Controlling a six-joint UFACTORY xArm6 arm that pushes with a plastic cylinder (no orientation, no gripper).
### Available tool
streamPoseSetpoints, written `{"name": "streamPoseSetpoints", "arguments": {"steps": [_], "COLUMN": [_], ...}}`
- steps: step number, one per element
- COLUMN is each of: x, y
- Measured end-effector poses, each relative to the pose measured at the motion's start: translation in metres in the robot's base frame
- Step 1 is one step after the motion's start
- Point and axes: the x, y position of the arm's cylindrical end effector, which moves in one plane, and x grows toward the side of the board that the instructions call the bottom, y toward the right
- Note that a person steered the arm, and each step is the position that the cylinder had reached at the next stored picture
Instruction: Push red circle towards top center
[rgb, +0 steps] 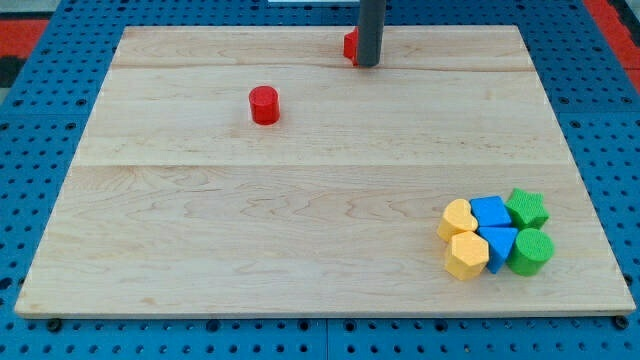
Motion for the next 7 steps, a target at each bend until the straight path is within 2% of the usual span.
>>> {"name": "streamPoseSetpoints", "arguments": {"steps": [2, 3, 4, 5, 6, 7], "x": [-0.01, 0.015, 0.084, 0.147, 0.167, 0.153], "y": [0.0, 0.0, -0.005, -0.034, -0.103, -0.143]}}
